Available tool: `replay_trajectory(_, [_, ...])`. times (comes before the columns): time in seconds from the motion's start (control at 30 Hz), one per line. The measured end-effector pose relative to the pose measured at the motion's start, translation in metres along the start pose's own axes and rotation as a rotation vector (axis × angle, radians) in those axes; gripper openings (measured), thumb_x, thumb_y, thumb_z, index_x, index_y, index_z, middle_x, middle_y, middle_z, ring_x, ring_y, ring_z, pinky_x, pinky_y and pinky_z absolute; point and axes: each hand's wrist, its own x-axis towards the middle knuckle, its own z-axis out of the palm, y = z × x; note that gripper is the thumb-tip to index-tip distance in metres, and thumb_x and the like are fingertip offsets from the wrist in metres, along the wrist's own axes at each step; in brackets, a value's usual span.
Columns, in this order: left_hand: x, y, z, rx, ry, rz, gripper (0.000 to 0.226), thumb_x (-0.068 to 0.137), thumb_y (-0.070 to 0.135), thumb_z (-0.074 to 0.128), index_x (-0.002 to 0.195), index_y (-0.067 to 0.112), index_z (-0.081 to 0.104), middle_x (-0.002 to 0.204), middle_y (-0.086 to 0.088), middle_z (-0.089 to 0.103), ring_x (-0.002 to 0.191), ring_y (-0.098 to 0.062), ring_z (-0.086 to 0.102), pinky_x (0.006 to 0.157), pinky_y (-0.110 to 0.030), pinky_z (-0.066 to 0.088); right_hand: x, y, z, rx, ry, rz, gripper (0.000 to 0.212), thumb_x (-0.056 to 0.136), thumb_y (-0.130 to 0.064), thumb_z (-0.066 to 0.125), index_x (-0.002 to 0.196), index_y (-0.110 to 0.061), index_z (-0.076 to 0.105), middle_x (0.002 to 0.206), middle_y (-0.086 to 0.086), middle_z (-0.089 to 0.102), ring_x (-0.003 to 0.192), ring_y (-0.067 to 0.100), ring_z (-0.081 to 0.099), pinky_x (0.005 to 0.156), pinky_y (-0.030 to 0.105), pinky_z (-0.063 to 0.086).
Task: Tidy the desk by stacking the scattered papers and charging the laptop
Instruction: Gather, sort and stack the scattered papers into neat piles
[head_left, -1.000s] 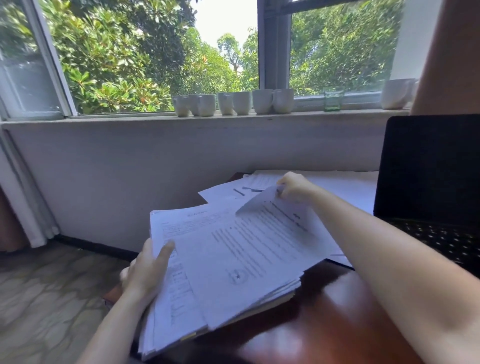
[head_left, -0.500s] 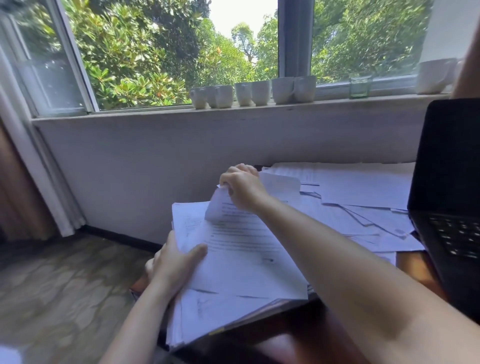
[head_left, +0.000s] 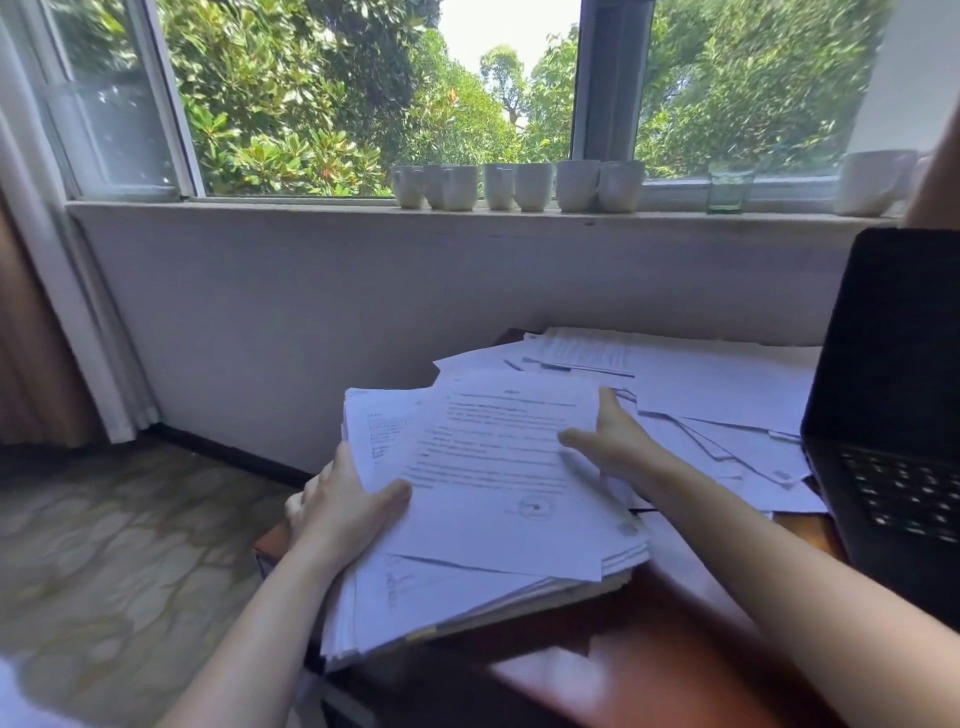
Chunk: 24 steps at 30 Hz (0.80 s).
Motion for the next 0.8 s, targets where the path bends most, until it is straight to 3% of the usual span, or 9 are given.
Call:
replay_trajectory(0.1, [0.0, 0.0, -0.001, -0.026, -0.019, -0.015, 0.062, 0.058, 0.054, 0.036, 0.114, 0.028, 0.044, 0.112, 0.004, 0.061, 0.114, -0.025, 0.051, 0.094, -0.039, 0.027, -0.006, 0.004, 0.004, 0.388, 0.012, 0.002, 0.032, 0.073, -0.005, 0.06, 0.105, -0.01, 0.06, 0.107, 0.012, 0.069, 0.089, 0.026, 0.067, 0.078, 0.034, 0.054])
replay_trajectory(0.2, [0.005, -0.002, -0.002, -0.131, -0.055, -0.051, 0.06, 0.061, 0.052, 0.032, 0.115, 0.03, 0.047, 0.115, 0.006, 0.062, 0.114, -0.023, 0.052, 0.094, -0.038, 0.026, -0.01, -0.006, 0.001, 0.272, 0.135, -0.092, 0.025, 0.079, 0.003, 0.052, 0.086, -0.02, 0.059, 0.091, 0.0, 0.066, 0.078, 0.013, 0.062, 0.063, 0.025, 0.049])
replay_trajectory(0.3, [0.009, -0.005, -0.001, -0.131, -0.06, -0.047, 0.058, 0.072, 0.057, 0.033, 0.121, 0.029, 0.046, 0.123, 0.007, 0.061, 0.118, -0.021, 0.052, 0.093, -0.036, 0.026, -0.008, -0.013, -0.011, 0.25, 0.084, -0.138, 0.029, 0.074, -0.001, 0.049, 0.087, -0.026, 0.058, 0.088, -0.006, 0.063, 0.08, 0.013, 0.059, 0.068, 0.024, 0.045])
replay_trajectory(0.4, [0.007, -0.003, -0.001, -0.085, -0.066, -0.056, 0.062, 0.068, 0.055, 0.029, 0.121, 0.027, 0.045, 0.121, 0.006, 0.061, 0.118, -0.022, 0.051, 0.089, -0.035, 0.025, 0.003, -0.012, -0.013, -0.014, -0.059, -0.086, 0.033, 0.084, 0.002, 0.047, 0.105, -0.02, 0.059, 0.099, -0.001, 0.063, 0.086, 0.014, 0.056, 0.065, 0.019, 0.044])
replay_trajectory(0.47, [0.007, -0.003, 0.0, -0.036, -0.073, -0.038, 0.065, 0.064, 0.051, 0.027, 0.122, 0.027, 0.044, 0.12, 0.005, 0.06, 0.118, -0.023, 0.05, 0.089, -0.035, 0.026, 0.014, -0.01, -0.005, -0.147, -0.09, -0.06, 0.04, 0.087, -0.005, 0.049, 0.124, -0.017, 0.053, 0.119, 0.002, 0.059, 0.1, 0.014, 0.053, 0.077, 0.02, 0.04])
replay_trajectory(0.6, [0.006, -0.002, -0.005, -0.089, -0.127, -0.069, 0.058, 0.064, 0.044, 0.025, 0.114, 0.025, 0.047, 0.116, 0.007, 0.057, 0.114, -0.022, 0.049, 0.089, -0.035, 0.029, 0.017, -0.014, 0.025, -0.174, -0.076, -0.086, 0.042, 0.086, -0.012, 0.05, 0.128, -0.012, 0.048, 0.129, 0.006, 0.051, 0.119, 0.023, 0.049, 0.094, 0.027, 0.037])
replay_trajectory(0.7, [0.009, -0.004, -0.009, -0.31, -0.183, -0.157, 0.044, 0.066, 0.046, 0.033, 0.098, 0.026, 0.055, 0.106, 0.003, 0.064, 0.112, -0.028, 0.055, 0.103, -0.041, 0.034, 0.01, -0.017, 0.035, -0.194, -0.107, -0.095, 0.045, 0.085, -0.023, 0.051, 0.128, -0.011, 0.043, 0.134, 0.009, 0.041, 0.124, 0.026, 0.041, 0.097, 0.031, 0.035])
replay_trajectory(0.77, [0.017, -0.01, -0.009, -0.486, -0.191, -0.19, 0.038, 0.077, 0.056, 0.038, 0.093, 0.03, 0.06, 0.109, 0.005, 0.068, 0.116, -0.028, 0.057, 0.108, -0.049, 0.034, 0.005, -0.015, 0.033, -0.056, -0.211, -0.095, 0.065, 0.086, -0.026, 0.057, 0.142, -0.01, 0.028, 0.146, 0.003, 0.031, 0.133, 0.02, 0.034, 0.106, 0.032, 0.03])
replay_trajectory(0.8, [0.019, -0.012, -0.009, -0.529, -0.179, -0.192, 0.043, 0.082, 0.061, 0.039, 0.103, 0.032, 0.062, 0.116, 0.008, 0.066, 0.118, -0.027, 0.056, 0.109, -0.049, 0.034, 0.002, -0.013, 0.03, 0.034, -0.288, -0.095, 0.082, 0.084, -0.032, 0.06, 0.15, -0.012, 0.014, 0.152, -0.002, 0.023, 0.139, 0.015, 0.027, 0.112, 0.031, 0.025])
